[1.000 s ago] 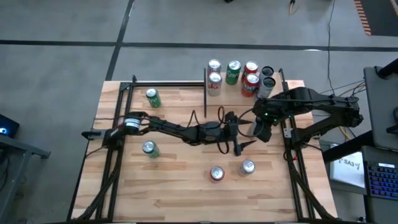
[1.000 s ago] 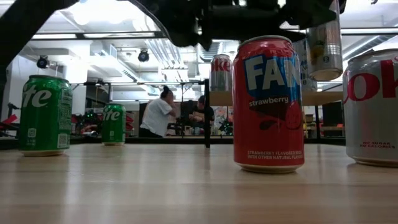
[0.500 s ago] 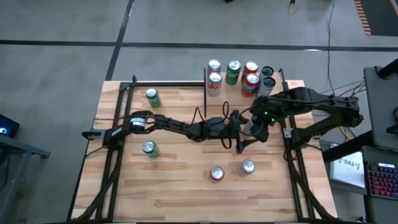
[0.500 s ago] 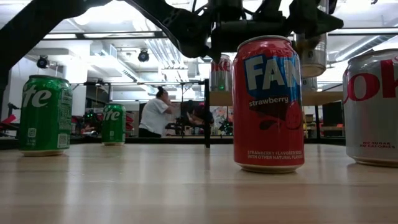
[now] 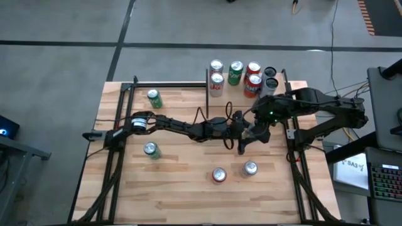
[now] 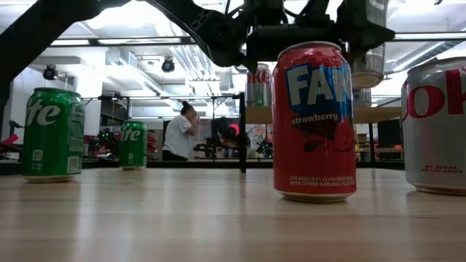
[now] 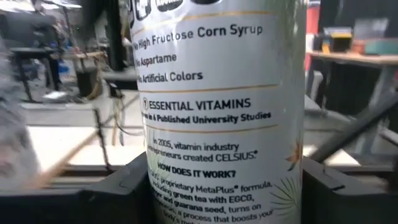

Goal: Place canned beverage on shelf
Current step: Put the white soda can on the shelf aligned to the right of the other silver soda cans

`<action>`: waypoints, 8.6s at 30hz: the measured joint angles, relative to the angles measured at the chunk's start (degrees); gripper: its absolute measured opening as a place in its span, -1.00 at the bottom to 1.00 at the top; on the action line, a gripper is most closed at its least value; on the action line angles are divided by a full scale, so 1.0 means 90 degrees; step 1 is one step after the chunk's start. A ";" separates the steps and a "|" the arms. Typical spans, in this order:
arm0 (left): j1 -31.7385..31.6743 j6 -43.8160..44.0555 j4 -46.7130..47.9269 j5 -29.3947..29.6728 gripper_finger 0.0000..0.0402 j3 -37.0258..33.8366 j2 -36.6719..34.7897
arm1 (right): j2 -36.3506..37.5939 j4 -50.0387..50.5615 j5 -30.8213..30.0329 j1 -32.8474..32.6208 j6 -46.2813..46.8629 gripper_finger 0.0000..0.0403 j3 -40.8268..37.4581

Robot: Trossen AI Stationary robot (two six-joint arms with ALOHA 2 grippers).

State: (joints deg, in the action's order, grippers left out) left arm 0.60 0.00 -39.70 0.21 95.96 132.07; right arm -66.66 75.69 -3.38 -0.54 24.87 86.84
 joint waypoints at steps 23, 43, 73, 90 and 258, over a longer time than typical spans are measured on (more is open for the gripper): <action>0.0064 -0.0811 -0.2005 -0.0069 0.11 -0.3080 -0.2374 | 0.1900 -0.3487 -0.1255 -0.1588 -0.2221 0.54 -0.1107; 0.0081 -0.1182 -0.1819 0.0824 0.11 -0.3779 -0.3190 | 0.0290 -0.7022 -0.4809 -0.2202 -0.2738 0.50 -0.2751; 0.0082 -0.1135 -0.1866 0.0910 0.11 -0.3767 -0.3155 | -0.0388 -0.8229 -0.5367 -0.2025 -0.2845 0.14 -0.2386; 0.0083 -0.0718 -0.1499 0.0925 0.85 -0.3750 -0.3155 | 0.0808 -0.5043 -0.5509 -0.2037 -0.0311 0.14 -0.2390; 0.0234 -0.1111 -0.1393 0.1413 0.76 -0.3750 -0.3757 | 0.3816 -0.0802 -0.7892 -0.0415 0.2240 0.14 -0.3773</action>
State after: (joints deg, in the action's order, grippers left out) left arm 2.70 -10.00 -52.24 12.93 62.22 98.26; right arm -32.32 68.47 -74.41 -4.27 45.03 52.88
